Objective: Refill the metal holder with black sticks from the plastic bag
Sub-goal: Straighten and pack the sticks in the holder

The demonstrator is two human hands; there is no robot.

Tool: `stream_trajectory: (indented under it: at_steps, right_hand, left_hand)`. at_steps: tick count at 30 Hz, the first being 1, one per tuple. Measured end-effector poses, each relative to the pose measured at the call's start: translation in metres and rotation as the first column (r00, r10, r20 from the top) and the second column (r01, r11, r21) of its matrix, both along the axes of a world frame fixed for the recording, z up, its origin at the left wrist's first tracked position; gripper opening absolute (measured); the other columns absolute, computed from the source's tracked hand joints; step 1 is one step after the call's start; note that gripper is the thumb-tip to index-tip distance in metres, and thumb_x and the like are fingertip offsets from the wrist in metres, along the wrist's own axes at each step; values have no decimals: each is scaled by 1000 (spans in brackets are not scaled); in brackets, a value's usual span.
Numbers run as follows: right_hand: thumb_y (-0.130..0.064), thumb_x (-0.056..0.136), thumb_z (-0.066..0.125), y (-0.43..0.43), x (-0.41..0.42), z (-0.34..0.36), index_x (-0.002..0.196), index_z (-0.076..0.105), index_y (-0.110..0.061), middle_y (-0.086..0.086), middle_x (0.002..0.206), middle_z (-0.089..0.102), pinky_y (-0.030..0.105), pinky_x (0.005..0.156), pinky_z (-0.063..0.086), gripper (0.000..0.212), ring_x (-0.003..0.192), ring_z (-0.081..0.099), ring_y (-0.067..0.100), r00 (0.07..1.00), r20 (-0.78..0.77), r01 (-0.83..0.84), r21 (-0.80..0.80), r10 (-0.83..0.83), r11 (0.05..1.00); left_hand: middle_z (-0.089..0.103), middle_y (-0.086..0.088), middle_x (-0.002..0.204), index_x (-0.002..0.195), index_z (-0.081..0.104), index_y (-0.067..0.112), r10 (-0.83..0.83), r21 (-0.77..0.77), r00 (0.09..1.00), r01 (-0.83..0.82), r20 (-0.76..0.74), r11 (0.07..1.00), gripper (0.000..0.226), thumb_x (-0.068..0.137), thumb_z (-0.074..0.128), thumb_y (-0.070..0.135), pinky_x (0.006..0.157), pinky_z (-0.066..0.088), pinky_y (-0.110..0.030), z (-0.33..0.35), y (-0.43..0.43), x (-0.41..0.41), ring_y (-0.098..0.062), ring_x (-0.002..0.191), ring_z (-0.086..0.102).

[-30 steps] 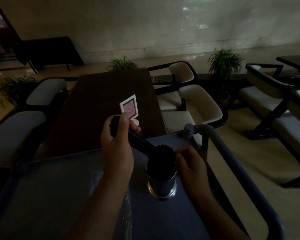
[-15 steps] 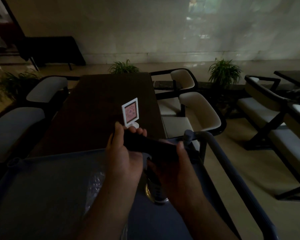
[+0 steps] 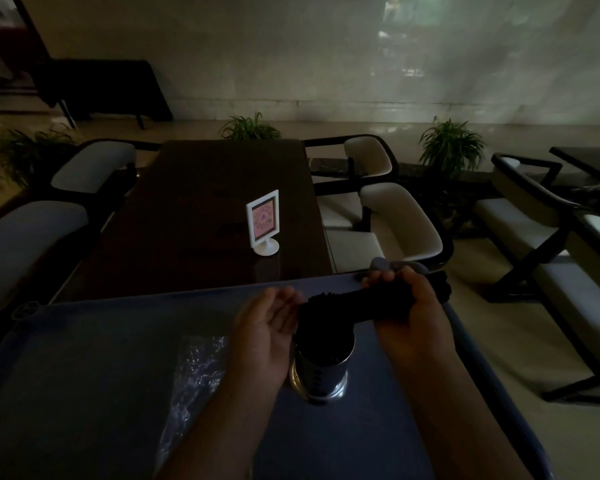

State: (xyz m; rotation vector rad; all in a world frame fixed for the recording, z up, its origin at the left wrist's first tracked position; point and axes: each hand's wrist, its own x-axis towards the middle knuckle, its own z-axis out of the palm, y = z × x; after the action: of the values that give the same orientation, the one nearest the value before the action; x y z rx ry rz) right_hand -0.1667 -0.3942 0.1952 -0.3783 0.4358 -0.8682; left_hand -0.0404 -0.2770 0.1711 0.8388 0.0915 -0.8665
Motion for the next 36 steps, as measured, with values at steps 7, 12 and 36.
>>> stream_trajectory:
  at_steps: [7, 12, 36]
  right_hand:
    - [-11, 94, 54, -6, 1, -11, 104, 57, -5, 9, 75, 63, 42, 83, 52, 12, 76, 62, 22, 936, -339, 11, -256, -100, 967]
    - [-23, 93, 57, 4, 6, -10, 74, 67, -31, 1, 76, 70, 26, 67, 54, 23, 74, 69, 15, 754, -570, -173, -652, -327, 738]
    - [-23, 87, 67, 7, 30, -109, 135, 47, -39, -12, 131, 54, 11, 90, 39, 54, 116, 48, -3, 506, -742, -385, -650, -440, 655]
  left_hand:
    - [65, 0, 60, 77, 61, 11, 95, 84, 996, -95, 4, 992, 16, 92, 56, 15, 69, 52, -32, -14, 7, 26, -16, 64, 62]
    - [65, 1, 61, 78, 62, 14, 53, 118, 993, -65, 107, 991, 15, 92, 57, 14, 65, 51, -32, -24, 7, 26, -11, 55, 65]
    - [63, 0, 62, 75, 61, 16, -16, 254, 970, -48, 242, 966, 18, 92, 56, 12, 59, 50, -31, -40, 14, 24, -15, 60, 61]
